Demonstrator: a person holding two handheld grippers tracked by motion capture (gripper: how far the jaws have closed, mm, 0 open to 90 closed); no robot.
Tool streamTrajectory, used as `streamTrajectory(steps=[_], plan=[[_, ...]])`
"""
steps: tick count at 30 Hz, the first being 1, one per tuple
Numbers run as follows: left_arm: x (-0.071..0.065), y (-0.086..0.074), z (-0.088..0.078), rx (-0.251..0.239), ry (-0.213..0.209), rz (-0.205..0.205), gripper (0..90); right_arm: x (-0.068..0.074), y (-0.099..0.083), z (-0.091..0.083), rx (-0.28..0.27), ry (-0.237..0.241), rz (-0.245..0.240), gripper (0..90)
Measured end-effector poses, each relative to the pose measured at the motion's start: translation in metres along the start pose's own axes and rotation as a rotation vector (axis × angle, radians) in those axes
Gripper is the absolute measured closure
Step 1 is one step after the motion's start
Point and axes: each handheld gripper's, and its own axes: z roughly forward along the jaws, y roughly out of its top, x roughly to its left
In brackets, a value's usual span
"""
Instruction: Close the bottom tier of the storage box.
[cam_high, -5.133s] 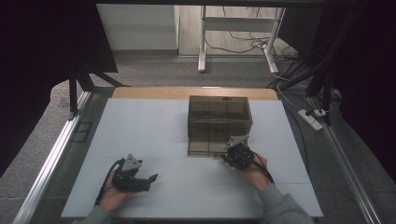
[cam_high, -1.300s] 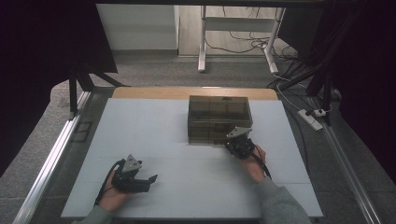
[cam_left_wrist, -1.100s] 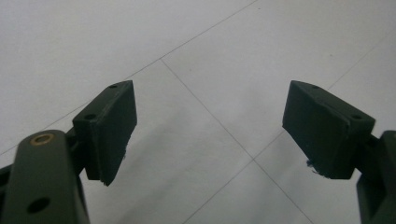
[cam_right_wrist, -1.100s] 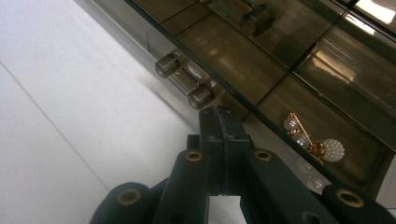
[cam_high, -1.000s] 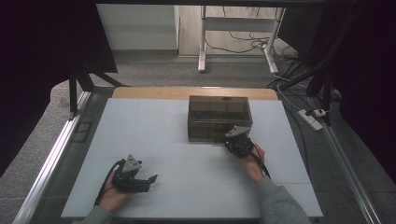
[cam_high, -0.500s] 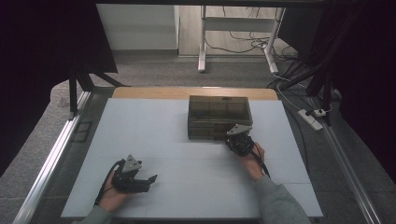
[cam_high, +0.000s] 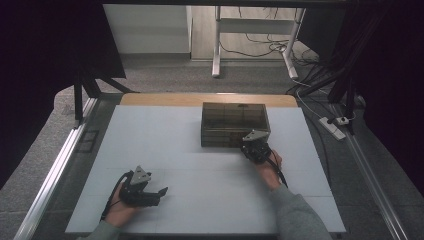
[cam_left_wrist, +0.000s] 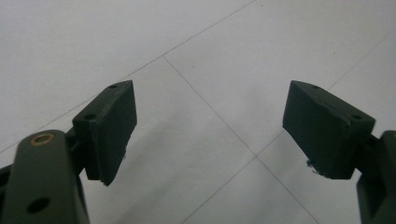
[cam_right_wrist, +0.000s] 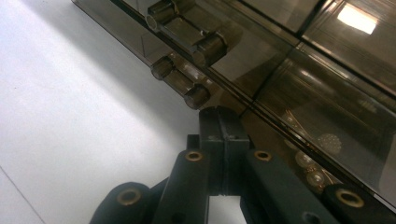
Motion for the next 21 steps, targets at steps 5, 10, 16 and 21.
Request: streamTrajectory(steps=[5, 10, 16, 21], plan=[[0.001, 0.0, 0.0, 0.001, -0.001, 0.001, 18.7, 0.0, 0.0, -0.005, 0.001, 0.001, 0.006, 89.2], [0.001, 0.0, 0.001, 0.001, 0.0, -0.002, 18.7, 0.002, -0.002, -0.011, 0.004, 0.012, 0.001, 89.2], [0.002, 0.0, 0.001, 0.001, -0.001, -0.006, 18.7, 0.004, -0.004, -0.02, -0.008, 0.02, 0.002, 89.2], [0.003, 0.001, 0.002, 0.002, -0.007, -0.012, 18.7, 0.004, -0.007, -0.026, -0.01, 0.046, 0.002, 89.1]])
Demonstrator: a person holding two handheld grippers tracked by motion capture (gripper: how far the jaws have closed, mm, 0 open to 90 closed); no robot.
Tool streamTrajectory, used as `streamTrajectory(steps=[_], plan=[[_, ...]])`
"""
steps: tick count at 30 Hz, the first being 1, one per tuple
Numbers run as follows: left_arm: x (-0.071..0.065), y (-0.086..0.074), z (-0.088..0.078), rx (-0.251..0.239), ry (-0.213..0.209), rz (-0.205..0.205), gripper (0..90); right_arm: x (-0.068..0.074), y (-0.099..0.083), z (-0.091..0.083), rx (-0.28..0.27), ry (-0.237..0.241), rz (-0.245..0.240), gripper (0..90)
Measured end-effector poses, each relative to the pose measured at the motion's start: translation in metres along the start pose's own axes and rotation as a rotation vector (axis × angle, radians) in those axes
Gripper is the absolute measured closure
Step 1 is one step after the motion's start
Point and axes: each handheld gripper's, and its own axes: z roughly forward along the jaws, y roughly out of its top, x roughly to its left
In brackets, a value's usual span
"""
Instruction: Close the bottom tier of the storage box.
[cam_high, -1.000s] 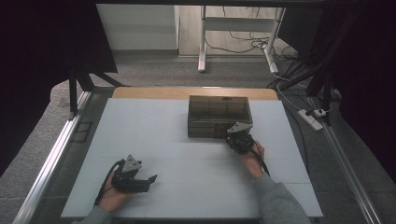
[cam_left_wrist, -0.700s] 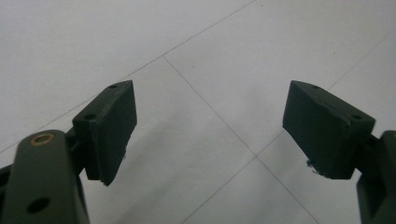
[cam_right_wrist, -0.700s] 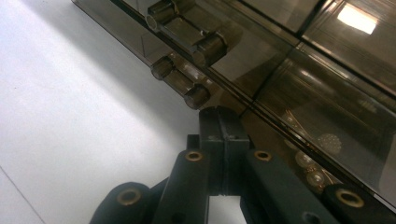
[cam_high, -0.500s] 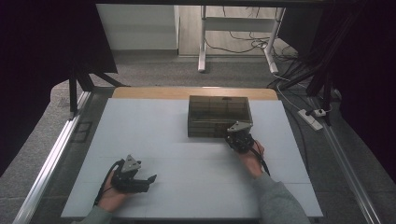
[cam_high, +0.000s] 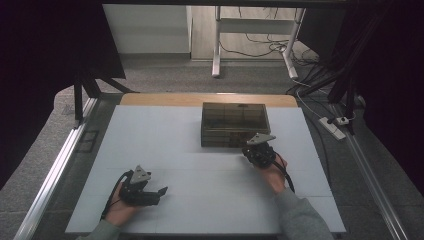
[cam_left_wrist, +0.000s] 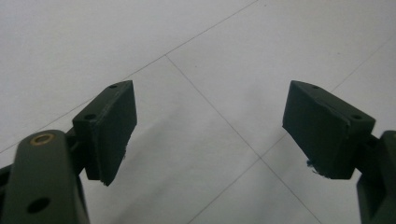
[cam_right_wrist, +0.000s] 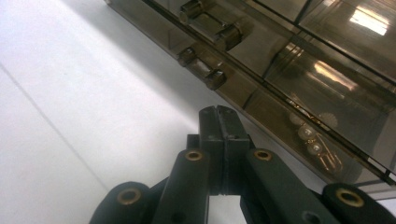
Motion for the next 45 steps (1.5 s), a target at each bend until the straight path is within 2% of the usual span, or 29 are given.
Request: streamTrajectory(steps=[2, 5, 10, 15, 23, 28, 31, 45], plan=[[0.0, 0.001, -0.001, -0.016, -0.023, -0.019, 18.6, 0.001, -0.001, -0.002, -0.006, 0.013, -0.007, 89.0], [0.0, 0.002, 0.0, -0.015, -0.023, -0.017, 18.7, 0.001, -0.004, -0.006, -0.007, 0.03, -0.014, 82.1], [-0.001, 0.002, 0.001, -0.01, -0.014, -0.014, 18.5, 0.005, -0.004, -0.011, -0.015, 0.05, -0.011, 57.2], [0.0, 0.001, 0.0, -0.01, -0.002, -0.009, 18.3, 0.012, -0.003, -0.015, -0.025, 0.059, -0.032, 41.1], [0.003, 0.002, -0.002, -0.028, 0.009, -0.033, 17.9, 0.016, -0.01, -0.026, -0.053, 0.122, -0.039, 36.3], [0.005, 0.003, -0.003, -0.048, 0.011, -0.04, 17.8, 0.015, -0.017, -0.038, -0.068, 0.116, -0.02, 35.3], [0.005, 0.003, -0.004, -0.053, 0.013, -0.045, 17.4, 0.015, -0.024, -0.046, -0.09, 0.128, -0.009, 35.3], [-0.001, 0.004, -0.007, -0.058, 0.012, -0.048, 16.4, 0.011, -0.065, -0.086, -0.15, 0.13, -0.008, 35.3]])
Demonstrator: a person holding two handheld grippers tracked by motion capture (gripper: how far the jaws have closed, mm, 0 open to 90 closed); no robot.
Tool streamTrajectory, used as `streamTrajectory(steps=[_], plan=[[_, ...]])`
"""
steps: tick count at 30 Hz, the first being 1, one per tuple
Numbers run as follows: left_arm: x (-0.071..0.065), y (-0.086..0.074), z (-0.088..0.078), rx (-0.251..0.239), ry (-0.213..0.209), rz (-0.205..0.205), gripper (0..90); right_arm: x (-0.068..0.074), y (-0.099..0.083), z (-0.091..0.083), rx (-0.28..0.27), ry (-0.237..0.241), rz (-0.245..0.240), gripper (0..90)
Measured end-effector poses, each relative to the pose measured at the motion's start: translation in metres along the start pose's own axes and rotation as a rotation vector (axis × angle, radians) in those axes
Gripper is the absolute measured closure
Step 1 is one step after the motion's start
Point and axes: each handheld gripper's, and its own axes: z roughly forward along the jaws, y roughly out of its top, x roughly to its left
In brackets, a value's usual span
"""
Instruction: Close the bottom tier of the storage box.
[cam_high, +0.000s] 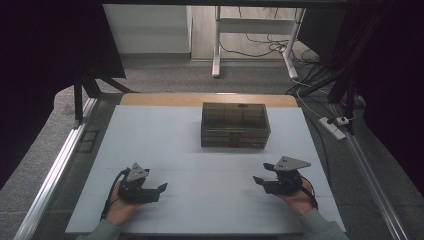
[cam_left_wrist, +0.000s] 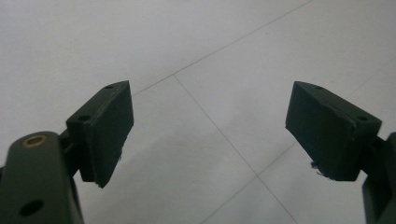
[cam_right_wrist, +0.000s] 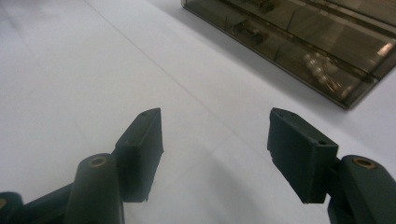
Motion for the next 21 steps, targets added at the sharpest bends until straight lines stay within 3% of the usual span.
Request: streamTrajectory(steps=[10, 21], plan=[[-0.001, -0.005, -0.006, -0.011, 0.008, -0.004, 16.5, -0.013, -0.021, -0.026, -0.026, -0.039, 0.06, 35.6], [0.0, -0.005, -0.006, -0.012, 0.011, 0.0, 16.6, -0.013, -0.022, -0.027, -0.032, -0.035, 0.055, 35.6]])
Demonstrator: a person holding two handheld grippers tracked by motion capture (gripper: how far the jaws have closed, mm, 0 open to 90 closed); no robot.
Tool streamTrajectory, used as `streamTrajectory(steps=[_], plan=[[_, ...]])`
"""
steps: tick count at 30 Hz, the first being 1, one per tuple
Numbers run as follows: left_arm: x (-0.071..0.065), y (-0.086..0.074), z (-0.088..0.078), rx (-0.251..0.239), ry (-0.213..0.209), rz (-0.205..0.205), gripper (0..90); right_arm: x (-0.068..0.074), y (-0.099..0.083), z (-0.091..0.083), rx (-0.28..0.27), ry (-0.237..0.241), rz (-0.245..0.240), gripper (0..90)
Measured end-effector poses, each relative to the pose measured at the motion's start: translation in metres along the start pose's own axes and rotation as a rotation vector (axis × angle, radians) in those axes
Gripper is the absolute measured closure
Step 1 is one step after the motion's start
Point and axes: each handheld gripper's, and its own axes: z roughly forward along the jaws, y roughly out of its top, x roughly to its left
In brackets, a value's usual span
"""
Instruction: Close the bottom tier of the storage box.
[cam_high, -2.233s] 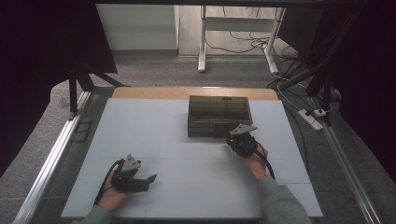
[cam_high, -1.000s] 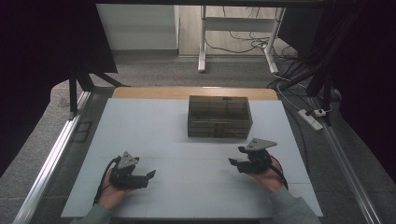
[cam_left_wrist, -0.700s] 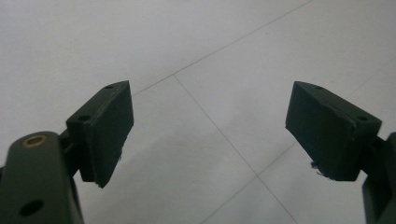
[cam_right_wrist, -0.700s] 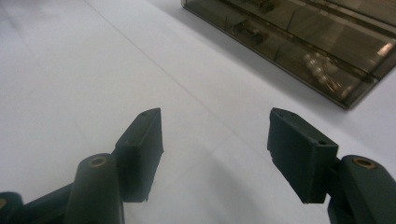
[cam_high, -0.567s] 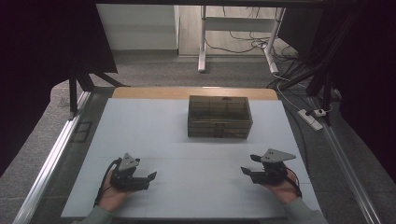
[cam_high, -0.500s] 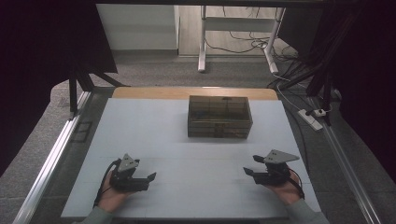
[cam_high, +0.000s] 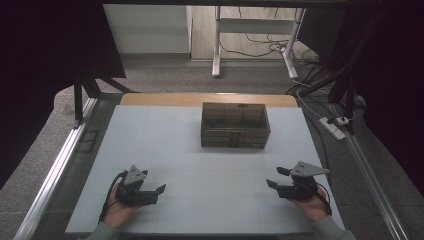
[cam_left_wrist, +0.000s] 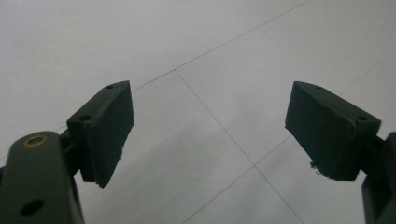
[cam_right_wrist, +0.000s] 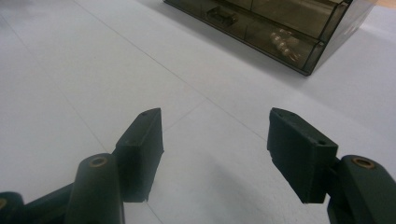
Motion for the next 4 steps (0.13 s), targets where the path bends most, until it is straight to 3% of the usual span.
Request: streamTrajectory(steps=[4], plan=[[0.0003, 0.0001, -0.0001, -0.001, 0.002, 0.0, 16.6, 0.0004, 0.0005, -0.0007, -0.002, -0.003, -0.003, 35.2]])
